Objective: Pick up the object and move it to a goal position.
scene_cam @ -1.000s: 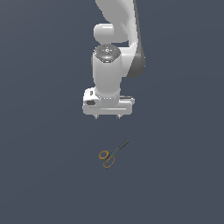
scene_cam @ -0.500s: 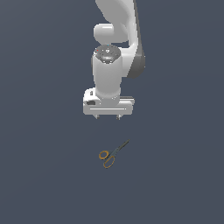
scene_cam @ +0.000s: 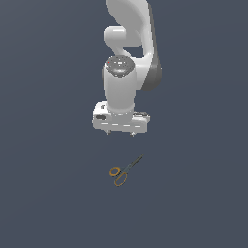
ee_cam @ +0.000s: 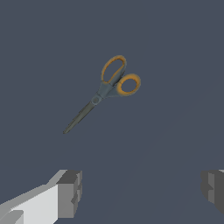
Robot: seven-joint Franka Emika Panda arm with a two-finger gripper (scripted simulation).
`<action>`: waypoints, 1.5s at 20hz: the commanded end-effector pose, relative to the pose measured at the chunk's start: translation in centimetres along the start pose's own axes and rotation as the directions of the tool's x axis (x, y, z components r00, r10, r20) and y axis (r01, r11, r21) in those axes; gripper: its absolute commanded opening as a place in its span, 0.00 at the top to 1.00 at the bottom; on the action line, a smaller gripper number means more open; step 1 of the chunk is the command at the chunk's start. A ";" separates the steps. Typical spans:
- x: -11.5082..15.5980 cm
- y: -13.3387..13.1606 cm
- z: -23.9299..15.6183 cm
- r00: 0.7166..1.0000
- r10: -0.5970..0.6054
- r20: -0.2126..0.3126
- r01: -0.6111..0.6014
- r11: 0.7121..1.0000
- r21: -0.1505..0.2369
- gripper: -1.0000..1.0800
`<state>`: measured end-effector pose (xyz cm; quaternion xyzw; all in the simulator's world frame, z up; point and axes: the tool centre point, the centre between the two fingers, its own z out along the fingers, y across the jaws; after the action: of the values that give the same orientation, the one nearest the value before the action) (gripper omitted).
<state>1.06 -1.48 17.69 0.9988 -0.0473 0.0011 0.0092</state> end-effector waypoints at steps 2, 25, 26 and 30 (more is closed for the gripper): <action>0.6 -0.3 0.6 0.998 0.062 0.001 -0.062 0.998 0.003 0.04; 6.0 -3.4 7.3 0.793 0.609 0.015 -0.609 0.793 0.012 0.04; 6.2 -3.5 7.7 0.777 0.629 0.016 -0.630 0.777 0.012 0.04; 7.0 -4.2 9.0 0.709 0.705 0.017 -0.705 0.709 0.011 0.04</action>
<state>8.10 1.64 9.16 0.9136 -0.4067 -0.0009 -0.0002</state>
